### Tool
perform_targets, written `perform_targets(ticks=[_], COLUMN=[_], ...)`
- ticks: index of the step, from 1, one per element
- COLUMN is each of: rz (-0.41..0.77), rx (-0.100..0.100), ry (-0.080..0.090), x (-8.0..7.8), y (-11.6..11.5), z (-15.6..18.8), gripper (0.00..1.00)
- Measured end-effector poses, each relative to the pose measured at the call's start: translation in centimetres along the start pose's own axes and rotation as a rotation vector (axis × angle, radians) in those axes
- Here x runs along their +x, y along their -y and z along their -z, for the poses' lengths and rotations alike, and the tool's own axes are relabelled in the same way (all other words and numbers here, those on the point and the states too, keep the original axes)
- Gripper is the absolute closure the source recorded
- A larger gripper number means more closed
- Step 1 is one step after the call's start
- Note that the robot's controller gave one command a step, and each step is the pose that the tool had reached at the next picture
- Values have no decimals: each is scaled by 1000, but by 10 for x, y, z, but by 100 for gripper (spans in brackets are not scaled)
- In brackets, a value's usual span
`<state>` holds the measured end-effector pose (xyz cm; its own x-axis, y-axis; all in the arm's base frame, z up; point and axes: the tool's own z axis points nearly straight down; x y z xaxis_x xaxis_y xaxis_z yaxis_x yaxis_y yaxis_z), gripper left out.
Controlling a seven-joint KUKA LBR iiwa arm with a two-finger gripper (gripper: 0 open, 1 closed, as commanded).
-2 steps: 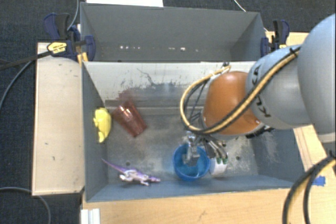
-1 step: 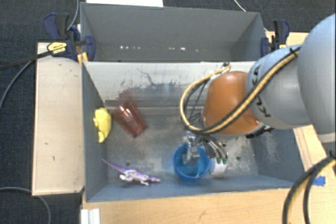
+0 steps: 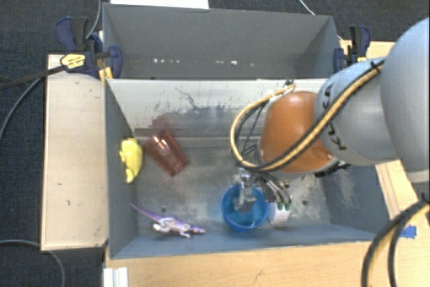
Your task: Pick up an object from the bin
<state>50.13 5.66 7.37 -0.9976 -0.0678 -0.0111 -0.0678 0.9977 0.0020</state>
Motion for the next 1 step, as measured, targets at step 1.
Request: perform_targets(ticks=[1], rz=[-1], rx=[0], ry=[0], x=[0], y=[0], z=[0], gripper=[100])
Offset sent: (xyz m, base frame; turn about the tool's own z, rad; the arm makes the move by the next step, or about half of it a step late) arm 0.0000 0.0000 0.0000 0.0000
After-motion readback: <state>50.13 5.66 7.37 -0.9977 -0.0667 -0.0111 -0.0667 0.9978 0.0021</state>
